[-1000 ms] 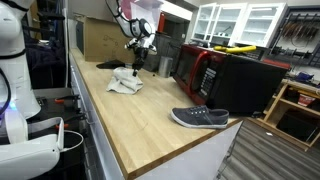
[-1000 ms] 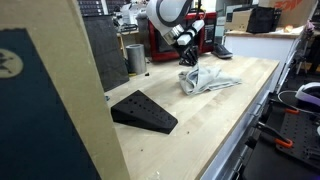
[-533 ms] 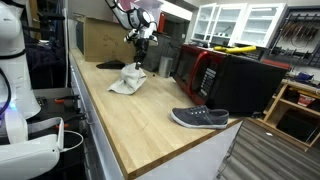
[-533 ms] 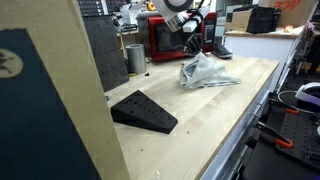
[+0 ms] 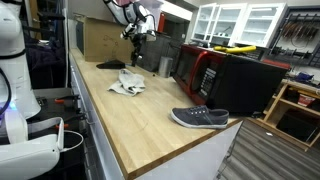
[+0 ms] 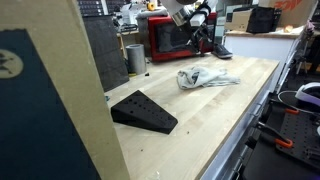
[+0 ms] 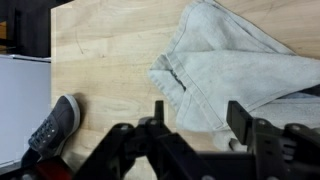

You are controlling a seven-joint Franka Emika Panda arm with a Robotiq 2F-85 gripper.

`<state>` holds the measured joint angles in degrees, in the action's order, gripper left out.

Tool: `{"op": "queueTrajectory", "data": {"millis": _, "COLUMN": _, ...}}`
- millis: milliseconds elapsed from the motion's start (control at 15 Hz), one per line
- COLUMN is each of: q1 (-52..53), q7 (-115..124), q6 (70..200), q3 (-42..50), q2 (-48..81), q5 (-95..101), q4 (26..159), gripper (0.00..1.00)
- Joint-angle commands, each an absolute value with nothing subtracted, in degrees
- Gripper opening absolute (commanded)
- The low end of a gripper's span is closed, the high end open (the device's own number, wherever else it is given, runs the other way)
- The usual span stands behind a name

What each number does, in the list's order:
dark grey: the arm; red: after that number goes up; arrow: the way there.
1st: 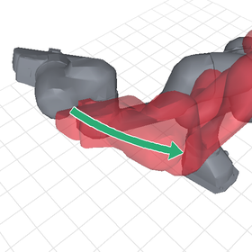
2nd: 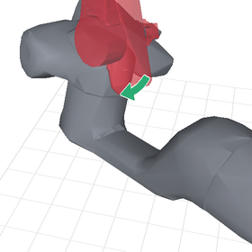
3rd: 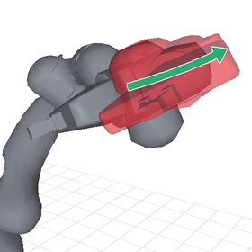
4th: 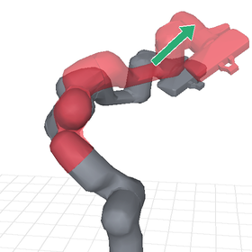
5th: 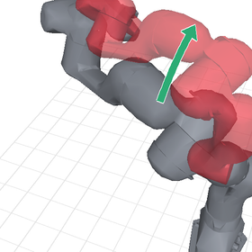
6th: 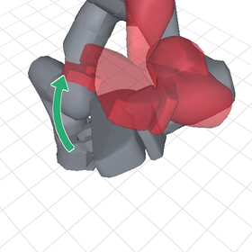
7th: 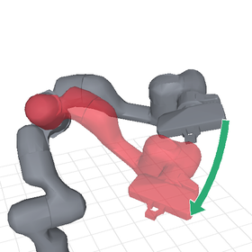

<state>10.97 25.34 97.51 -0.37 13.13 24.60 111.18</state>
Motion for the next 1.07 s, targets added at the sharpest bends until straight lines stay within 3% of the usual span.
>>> {"op": "queueTrajectory", "data": {"millis": 0, "q1": 10.7, "q7": 28.4, "q6": 99.1, "q3": -1.5, "q2": 10.9, "q5": 26.1, "q4": 114.4, "gripper": 0.98}}
{"op": "queueTrajectory", "data": {"millis": 1000, "q1": 10.0, "q7": 37.2, "q6": 109.6, "q3": 0.9, "q2": 18.7, "q5": 26.3, "q4": 113.2, "gripper": 0.97}}
